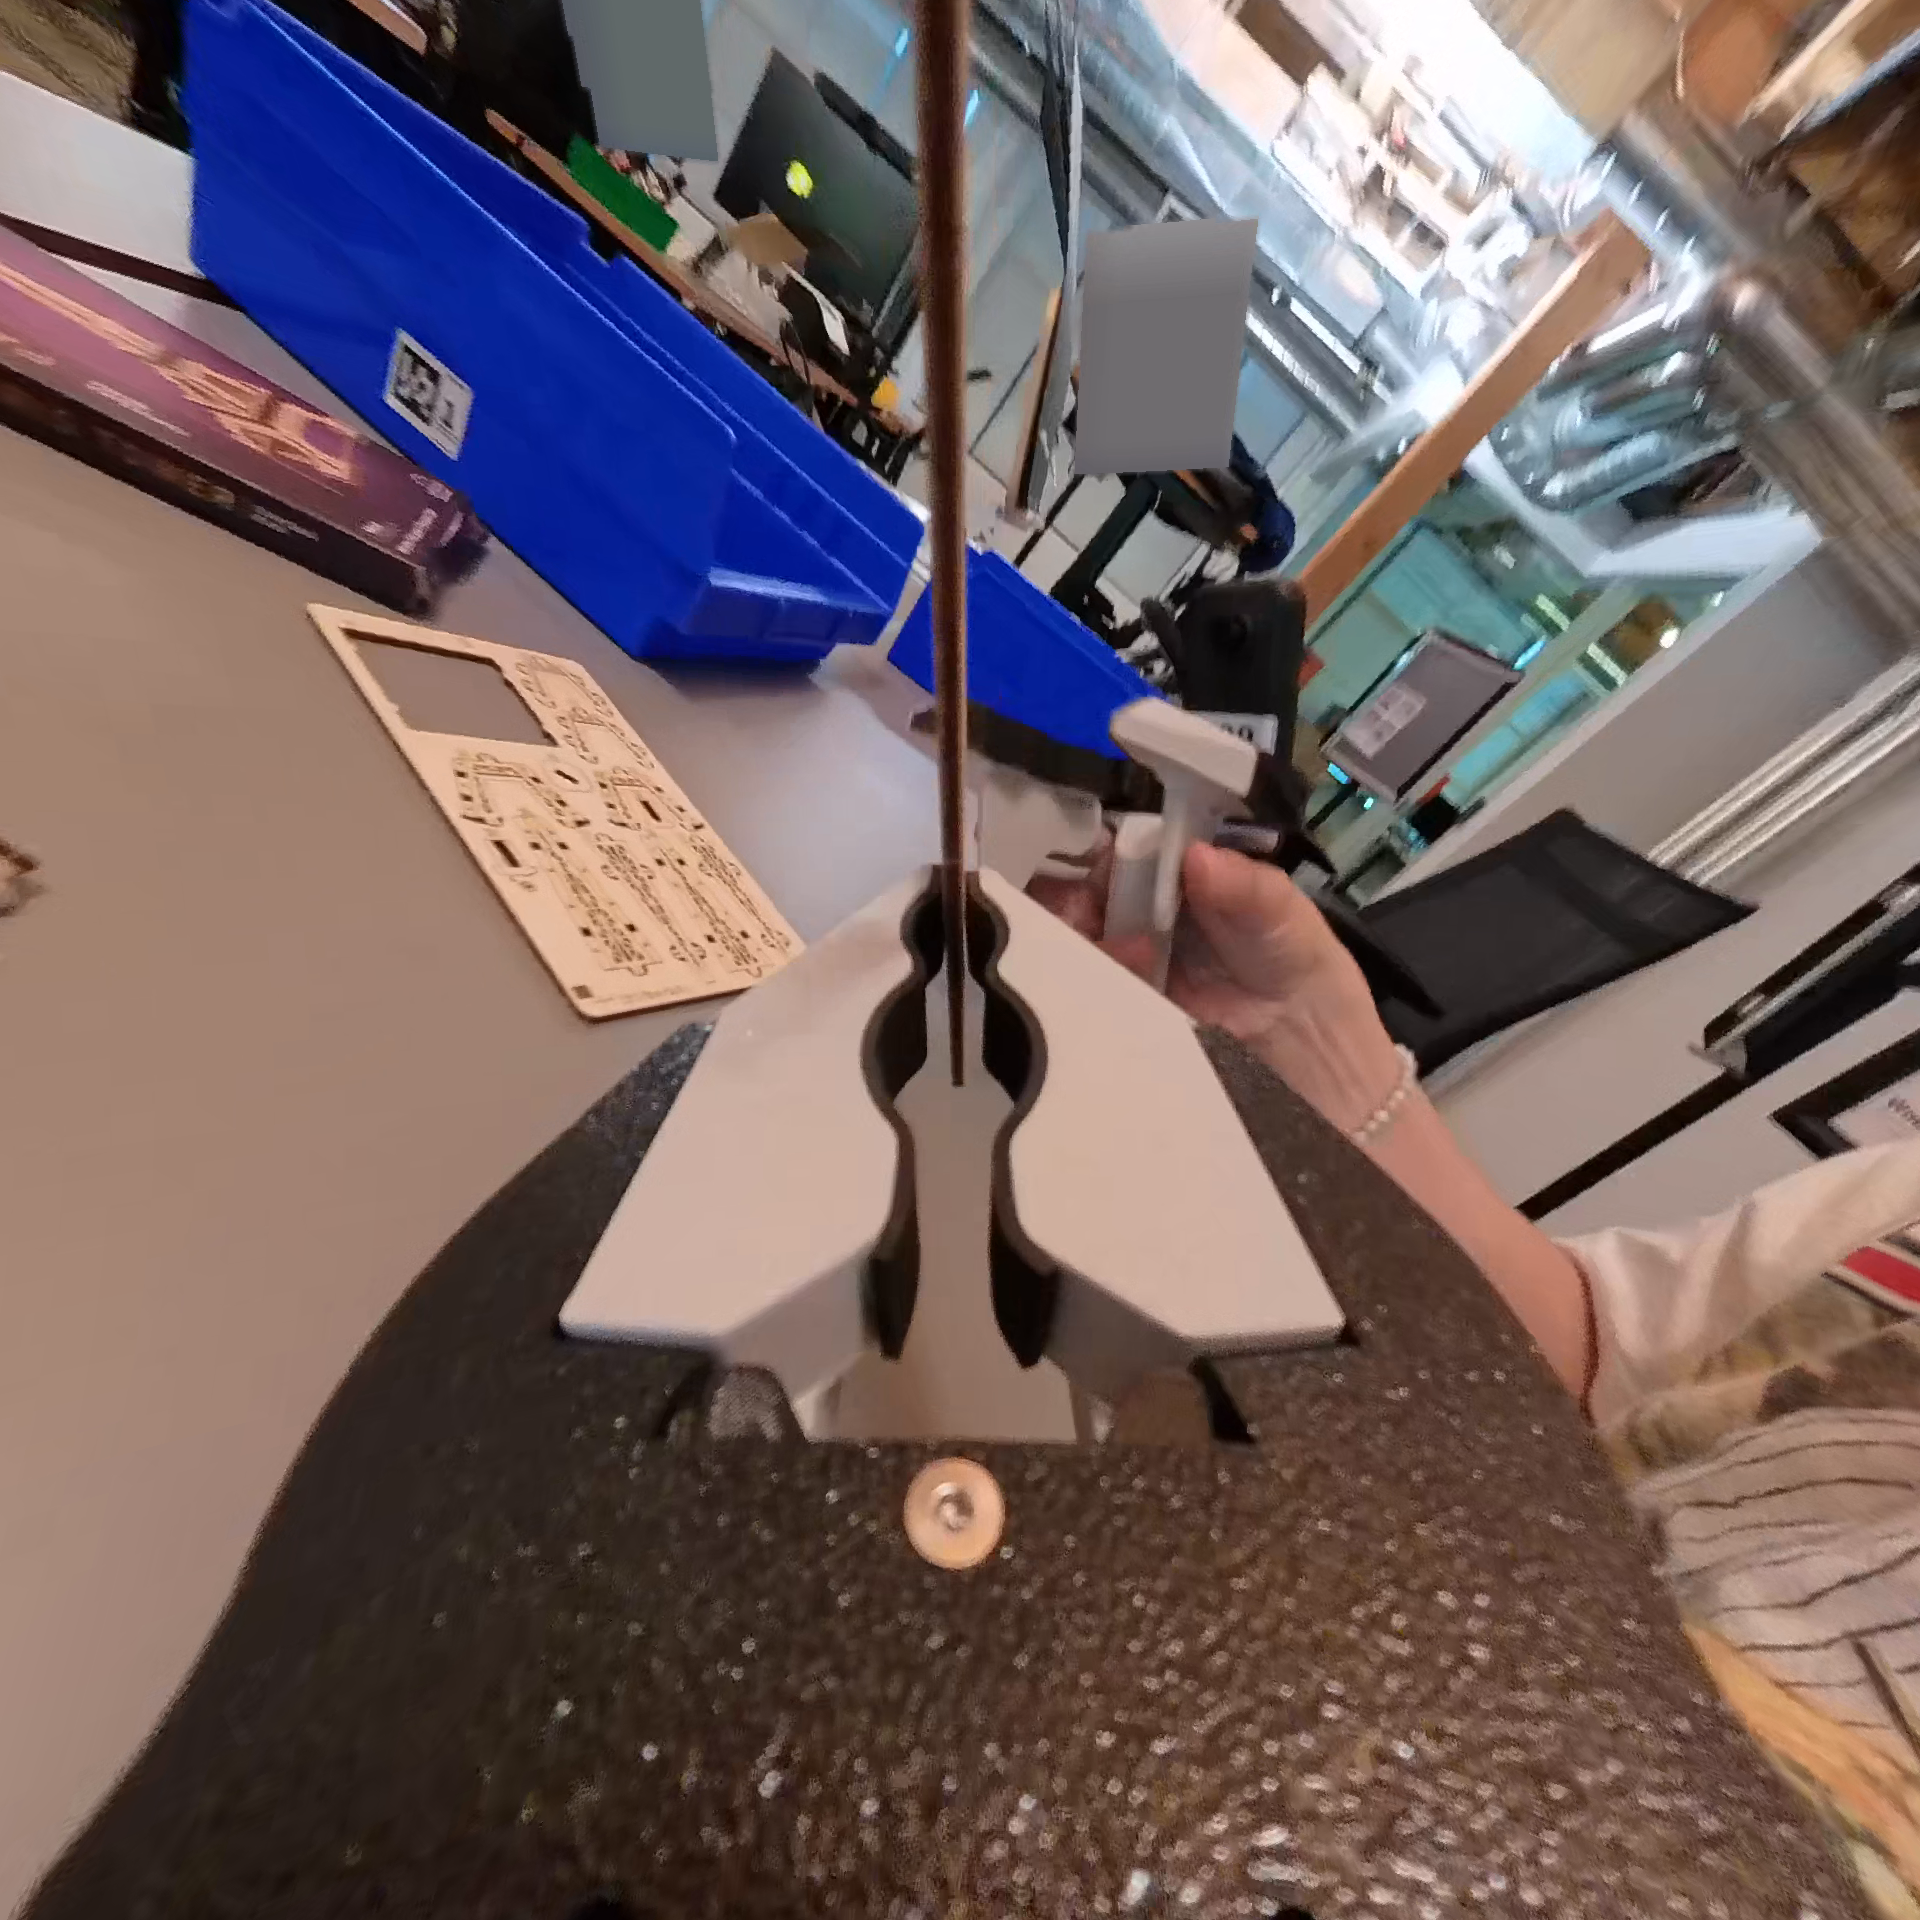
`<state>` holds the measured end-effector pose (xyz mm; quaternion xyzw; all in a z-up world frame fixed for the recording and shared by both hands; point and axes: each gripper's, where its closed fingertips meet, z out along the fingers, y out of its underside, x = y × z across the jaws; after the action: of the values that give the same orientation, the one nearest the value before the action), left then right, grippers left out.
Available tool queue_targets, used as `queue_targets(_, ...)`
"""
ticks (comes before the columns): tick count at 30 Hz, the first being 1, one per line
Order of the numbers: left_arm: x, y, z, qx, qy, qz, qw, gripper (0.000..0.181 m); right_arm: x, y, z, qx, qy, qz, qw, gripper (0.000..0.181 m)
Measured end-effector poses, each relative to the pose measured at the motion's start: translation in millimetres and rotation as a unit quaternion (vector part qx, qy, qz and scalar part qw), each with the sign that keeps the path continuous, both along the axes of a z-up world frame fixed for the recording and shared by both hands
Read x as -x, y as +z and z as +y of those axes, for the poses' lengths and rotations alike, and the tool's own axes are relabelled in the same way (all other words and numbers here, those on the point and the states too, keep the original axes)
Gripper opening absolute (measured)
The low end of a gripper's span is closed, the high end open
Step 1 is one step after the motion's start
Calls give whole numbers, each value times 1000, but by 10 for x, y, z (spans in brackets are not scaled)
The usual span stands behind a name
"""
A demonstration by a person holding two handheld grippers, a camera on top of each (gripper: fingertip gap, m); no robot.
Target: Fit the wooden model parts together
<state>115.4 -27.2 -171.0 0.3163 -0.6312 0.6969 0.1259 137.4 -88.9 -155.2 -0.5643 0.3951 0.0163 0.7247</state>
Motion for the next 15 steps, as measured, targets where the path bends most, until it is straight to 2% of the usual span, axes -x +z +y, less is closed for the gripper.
queue_targets(3,-42,91,179,48,-8,39,998,0,89,-112,51,9,18,15,1000,88)
queue_targets(5,-40,169,256,90,-27,66,993,0,166,-134,231,-15,47,30,998,93)
queue_targets(6,-34,193,277,104,-38,77,991,0,211,-119,348,-29,66,31,997,89)
queue_targets(7,-26,208,287,114,-49,87,988,0,246,-103,460,-40,83,29,995,77)
queue_targets(10,18,232,283,124,-76,101,984,0,279,-33,720,-76,117,32,990,68)
queue_targets(15,-12,241,324,116,-64,95,987,0,170,82,795,-164,130,44,977,19)
